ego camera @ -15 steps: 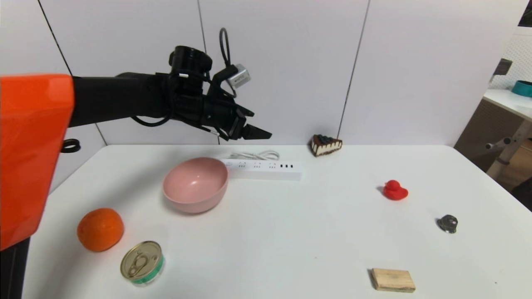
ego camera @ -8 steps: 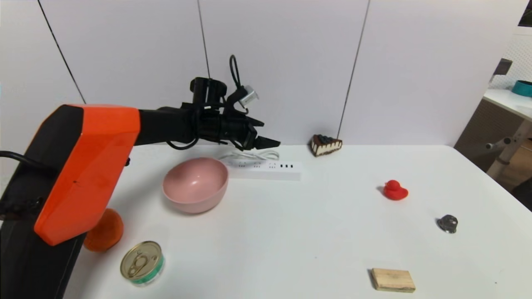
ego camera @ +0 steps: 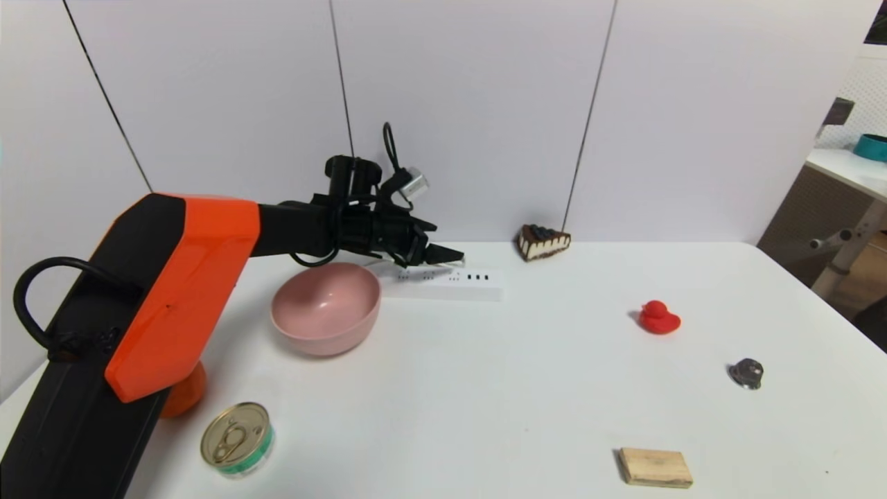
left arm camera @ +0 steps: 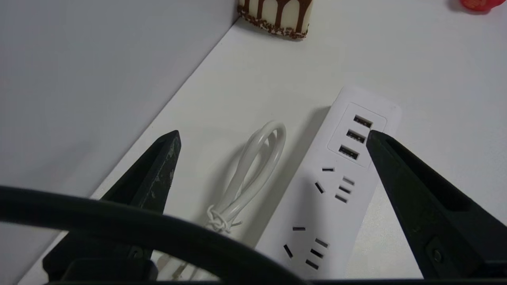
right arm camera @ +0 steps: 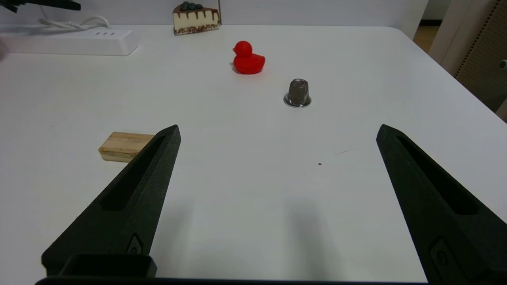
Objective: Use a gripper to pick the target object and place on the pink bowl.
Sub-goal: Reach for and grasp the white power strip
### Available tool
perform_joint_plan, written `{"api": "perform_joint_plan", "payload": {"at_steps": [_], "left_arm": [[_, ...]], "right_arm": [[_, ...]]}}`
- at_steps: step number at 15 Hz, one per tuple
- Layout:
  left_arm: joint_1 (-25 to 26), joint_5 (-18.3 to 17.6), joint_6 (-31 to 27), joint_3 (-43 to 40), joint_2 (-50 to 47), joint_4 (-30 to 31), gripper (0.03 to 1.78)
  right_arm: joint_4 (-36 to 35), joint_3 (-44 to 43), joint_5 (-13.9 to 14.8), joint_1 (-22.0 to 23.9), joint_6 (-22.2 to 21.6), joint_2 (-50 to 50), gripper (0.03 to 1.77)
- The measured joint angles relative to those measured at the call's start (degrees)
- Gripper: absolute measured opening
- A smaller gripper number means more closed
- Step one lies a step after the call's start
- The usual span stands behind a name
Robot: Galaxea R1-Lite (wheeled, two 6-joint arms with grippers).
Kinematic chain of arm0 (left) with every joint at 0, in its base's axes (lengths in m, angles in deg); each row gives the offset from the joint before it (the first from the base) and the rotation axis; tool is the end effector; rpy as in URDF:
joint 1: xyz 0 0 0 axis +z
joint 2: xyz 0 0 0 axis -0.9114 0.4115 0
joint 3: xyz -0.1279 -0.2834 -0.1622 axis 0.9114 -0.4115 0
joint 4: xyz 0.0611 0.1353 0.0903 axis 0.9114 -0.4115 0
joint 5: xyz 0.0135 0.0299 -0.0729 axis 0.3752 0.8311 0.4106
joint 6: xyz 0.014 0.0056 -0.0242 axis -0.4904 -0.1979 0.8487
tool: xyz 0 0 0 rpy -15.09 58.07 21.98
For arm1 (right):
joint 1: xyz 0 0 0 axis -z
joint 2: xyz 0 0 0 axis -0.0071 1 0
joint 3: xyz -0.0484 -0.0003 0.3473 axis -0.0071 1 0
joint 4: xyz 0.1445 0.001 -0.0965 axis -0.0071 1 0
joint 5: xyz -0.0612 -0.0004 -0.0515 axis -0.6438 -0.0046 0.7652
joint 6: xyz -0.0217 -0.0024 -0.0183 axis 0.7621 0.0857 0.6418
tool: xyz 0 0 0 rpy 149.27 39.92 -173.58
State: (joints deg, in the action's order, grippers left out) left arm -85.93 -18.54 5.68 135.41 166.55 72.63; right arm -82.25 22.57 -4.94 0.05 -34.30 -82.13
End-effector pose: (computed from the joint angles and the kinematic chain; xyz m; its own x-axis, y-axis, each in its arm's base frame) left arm 0.4921 -0.2009 0.1887 0.4333 -0.8444 -0.3149 0.8944 0.4458 0.0354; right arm -0.0858 -0.0003 0.0789 0.9994 0.0121 0.0329 -0.0119 0.9999 -0.0054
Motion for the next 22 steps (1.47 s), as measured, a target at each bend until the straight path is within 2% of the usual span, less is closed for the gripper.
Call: {"api": "perform_joint_plan", "payload": {"at_steps": [6, 15, 19, 22], "left_arm": [[0.24, 0.49, -0.28, 0.00, -0.30, -4.73, 1.69], [0.27, 0.51, -0.35, -0.05, 1.39, -5.58, 1.69], [0.28, 0.44, -1.10, -0.13, 1.24, -9.28, 1.69], [0.24, 0.46, -3.83, -0.38, 0.37, -12.73, 1.69]], "right_arm": [[0.02, 0.00, 0.00, 0.00, 0.02, 0.00, 1.71], [0.02, 0.00, 0.02, 0.00, 0.02, 0.00, 1.71], [0.00, 0.00, 0.02, 0.00, 0.02, 0.00, 1.71], [0.00, 0.00, 0.00, 0.02, 0.02, 0.00, 1.71]]}}
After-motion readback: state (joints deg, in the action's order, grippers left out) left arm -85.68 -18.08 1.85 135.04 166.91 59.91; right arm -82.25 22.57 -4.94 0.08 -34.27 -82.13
